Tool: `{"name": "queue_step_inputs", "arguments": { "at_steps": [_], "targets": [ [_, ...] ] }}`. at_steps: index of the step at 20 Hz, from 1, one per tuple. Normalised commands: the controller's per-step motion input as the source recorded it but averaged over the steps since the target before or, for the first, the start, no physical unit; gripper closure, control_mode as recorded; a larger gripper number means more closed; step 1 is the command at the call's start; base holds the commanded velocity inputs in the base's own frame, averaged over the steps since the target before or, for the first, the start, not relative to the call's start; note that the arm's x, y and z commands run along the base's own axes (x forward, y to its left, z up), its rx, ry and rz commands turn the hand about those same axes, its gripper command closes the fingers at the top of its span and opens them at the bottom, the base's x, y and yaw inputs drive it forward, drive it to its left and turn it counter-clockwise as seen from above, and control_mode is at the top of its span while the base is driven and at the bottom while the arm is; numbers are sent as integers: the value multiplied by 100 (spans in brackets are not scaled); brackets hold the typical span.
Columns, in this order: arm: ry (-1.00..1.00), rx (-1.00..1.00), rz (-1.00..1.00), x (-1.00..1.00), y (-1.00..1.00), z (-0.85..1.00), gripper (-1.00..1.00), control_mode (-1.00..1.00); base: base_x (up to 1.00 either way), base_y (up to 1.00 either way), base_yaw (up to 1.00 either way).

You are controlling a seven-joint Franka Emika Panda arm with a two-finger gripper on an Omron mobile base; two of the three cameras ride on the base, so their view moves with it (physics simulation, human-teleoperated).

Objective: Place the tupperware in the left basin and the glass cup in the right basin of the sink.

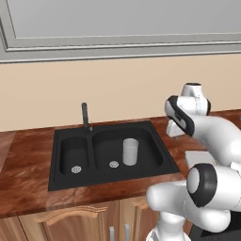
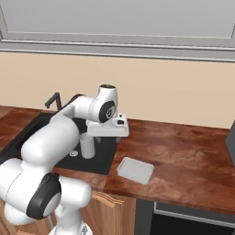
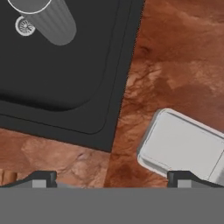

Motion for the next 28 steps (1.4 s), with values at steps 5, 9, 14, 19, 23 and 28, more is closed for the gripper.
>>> {"name": "queue_step_inputs", "arguments": {
  "at_steps": [5,9,14,19,23,28],
  "targets": [
    [3,3,9,0,-23,-17,-100,-100,0,0,0],
    [1,6,4,0,-21,-17,-100,-100,0,0,0],
    [0,3,1,-1,-12,-26,-100,-100,0,0,0],
    [0,0,0,0,-3,-29,-100,-100,0,0,0],
    [0,0,0,0,-7,-28,-100,-100,0,0,0],
    [0,0,0,1,-15,-21,-100,-100,0,0,0]
  ]
}}
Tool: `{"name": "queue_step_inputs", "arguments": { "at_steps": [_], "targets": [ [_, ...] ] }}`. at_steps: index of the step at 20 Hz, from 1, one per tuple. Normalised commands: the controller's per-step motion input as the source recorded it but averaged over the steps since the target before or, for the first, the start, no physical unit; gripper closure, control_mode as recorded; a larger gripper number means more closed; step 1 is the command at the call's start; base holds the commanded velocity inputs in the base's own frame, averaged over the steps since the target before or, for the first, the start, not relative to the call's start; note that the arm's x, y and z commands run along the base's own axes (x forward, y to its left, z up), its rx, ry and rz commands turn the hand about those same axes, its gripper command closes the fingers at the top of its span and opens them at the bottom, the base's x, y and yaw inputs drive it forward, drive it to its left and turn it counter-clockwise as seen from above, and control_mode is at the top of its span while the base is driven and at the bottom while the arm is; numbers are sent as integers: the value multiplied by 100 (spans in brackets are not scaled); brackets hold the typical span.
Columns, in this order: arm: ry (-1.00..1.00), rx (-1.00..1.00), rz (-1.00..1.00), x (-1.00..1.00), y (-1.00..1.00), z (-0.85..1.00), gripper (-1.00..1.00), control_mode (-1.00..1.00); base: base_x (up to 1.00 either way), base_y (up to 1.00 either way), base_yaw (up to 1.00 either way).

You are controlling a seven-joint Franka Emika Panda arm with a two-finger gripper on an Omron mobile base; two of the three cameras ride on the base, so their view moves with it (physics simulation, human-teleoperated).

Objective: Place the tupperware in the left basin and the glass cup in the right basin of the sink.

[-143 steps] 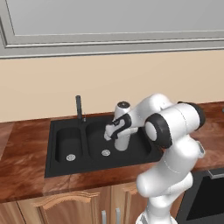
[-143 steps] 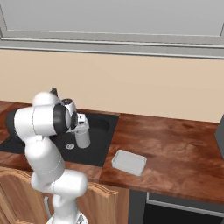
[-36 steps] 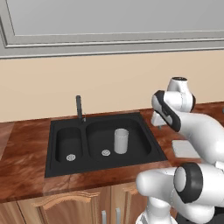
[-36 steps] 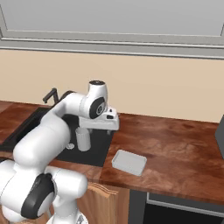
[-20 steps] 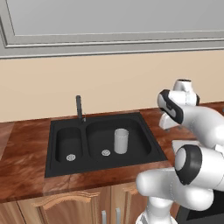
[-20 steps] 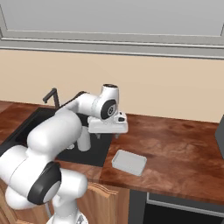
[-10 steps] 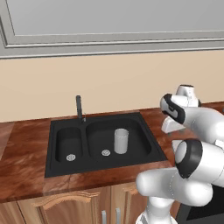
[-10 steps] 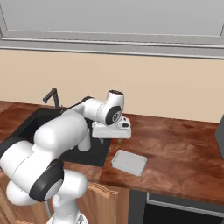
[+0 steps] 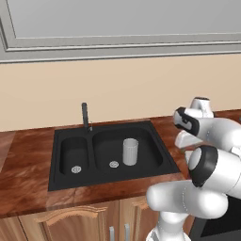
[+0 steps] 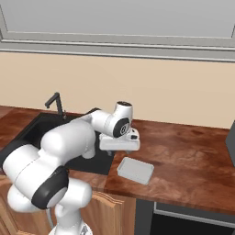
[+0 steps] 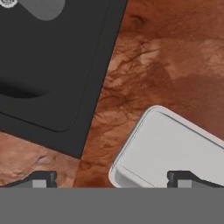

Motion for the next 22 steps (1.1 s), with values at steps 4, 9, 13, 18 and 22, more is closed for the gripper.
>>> {"name": "queue_step_inputs", "arguments": {
  "at_steps": [4,9,13,18,22],
  "targets": [
    [3,0,0,0,-8,-24,-100,-100,0,0,0],
    [2,0,-5,2,-2,-22,-100,-100,0,0,0],
    [4,4,-6,0,-4,-19,-100,-100,0,0,0],
    [1,3,-7,0,-4,-15,-100,-100,0,0,0],
    [1,3,-7,2,-1,-16,-100,-100,0,0,0]
  ]
}}
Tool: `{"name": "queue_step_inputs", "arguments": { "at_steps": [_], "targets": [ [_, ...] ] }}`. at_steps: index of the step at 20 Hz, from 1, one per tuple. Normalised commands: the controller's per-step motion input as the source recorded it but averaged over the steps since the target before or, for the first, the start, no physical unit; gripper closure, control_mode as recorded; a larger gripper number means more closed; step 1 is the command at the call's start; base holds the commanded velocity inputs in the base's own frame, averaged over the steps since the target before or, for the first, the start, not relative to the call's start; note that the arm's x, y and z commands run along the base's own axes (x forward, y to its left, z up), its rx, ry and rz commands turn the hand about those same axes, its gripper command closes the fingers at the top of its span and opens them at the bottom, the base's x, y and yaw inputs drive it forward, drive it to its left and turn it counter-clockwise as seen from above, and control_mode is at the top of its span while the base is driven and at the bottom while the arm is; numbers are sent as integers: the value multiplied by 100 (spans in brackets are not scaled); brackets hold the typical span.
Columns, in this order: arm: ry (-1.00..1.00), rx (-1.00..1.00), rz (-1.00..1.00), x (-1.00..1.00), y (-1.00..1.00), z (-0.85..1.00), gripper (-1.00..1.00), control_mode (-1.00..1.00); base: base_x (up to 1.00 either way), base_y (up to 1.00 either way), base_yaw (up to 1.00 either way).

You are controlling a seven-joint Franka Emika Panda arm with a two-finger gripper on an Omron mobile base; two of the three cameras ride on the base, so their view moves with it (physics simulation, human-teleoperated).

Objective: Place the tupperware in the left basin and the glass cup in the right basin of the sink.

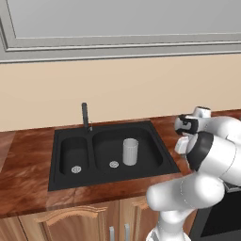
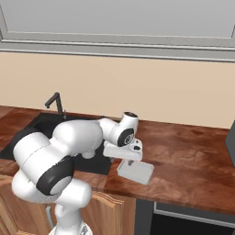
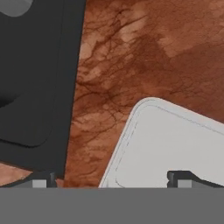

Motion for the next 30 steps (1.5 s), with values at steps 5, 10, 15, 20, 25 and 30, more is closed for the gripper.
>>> {"name": "queue_step_inputs", "arguments": {
  "at_steps": [5,10,15,20,25,30],
  "targets": [
    [0,1,-8,5,0,-13,-100,-100,0,0,0],
    [0,0,-7,7,0,-14,-100,-100,0,0,0],
    [0,0,-8,10,0,-12,-100,-100,0,0,0],
    [0,0,-8,12,0,-12,-100,-100,0,0,0],
    [0,-2,-4,8,-4,-15,-100,-100,0,0,0],
    [0,-6,-1,14,-2,-14,-100,-100,0,0,0]
  ]
}}
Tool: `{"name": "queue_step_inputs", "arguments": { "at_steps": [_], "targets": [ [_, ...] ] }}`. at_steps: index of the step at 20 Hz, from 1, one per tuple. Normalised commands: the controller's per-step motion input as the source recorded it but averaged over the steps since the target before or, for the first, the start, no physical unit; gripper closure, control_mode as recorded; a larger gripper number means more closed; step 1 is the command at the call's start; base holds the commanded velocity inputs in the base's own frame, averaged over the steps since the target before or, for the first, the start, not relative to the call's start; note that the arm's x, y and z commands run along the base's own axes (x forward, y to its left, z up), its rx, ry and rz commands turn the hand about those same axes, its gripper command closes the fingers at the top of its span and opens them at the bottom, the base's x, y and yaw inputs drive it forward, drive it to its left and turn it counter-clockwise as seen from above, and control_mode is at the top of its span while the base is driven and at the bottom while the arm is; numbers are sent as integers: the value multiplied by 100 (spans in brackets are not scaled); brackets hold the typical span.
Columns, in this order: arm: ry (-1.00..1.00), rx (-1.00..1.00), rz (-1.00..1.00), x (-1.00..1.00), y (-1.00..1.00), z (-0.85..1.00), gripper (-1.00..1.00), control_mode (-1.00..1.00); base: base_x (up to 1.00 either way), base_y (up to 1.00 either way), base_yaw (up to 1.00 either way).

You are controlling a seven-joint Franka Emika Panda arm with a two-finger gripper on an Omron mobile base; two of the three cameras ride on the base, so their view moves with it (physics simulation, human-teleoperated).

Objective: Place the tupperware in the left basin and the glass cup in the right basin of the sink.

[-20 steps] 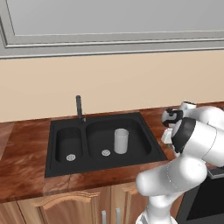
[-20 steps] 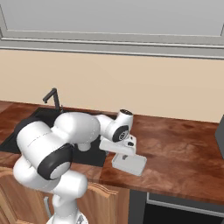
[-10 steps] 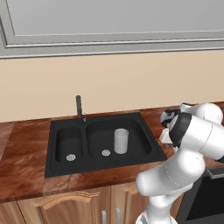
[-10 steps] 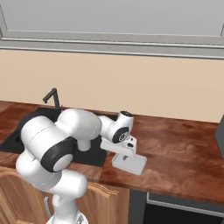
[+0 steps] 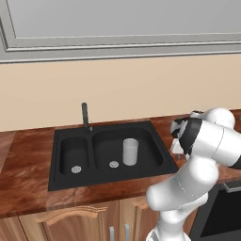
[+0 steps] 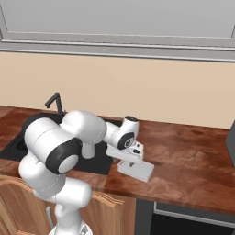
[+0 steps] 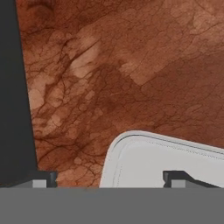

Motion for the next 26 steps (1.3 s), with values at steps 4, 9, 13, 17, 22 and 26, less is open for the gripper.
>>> {"name": "queue_step_inputs", "arguments": {
  "at_steps": [4,9,13,17,22,26],
  "targets": [
    [0,-2,-1,-9,-2,-12,-100,-100,0,0,0],
    [0,-1,-3,-22,-2,-17,-100,-100,0,0,0],
    [0,0,-2,-24,0,-19,-100,-100,0,0,0],
    [0,0,-5,-23,0,-19,-100,-100,0,0,0],
    [-3,0,-7,-22,9,-21,100,-100,0,0,0],
    [-17,0,-14,-22,10,-17,100,-100,0,0,0]
  ]
}}
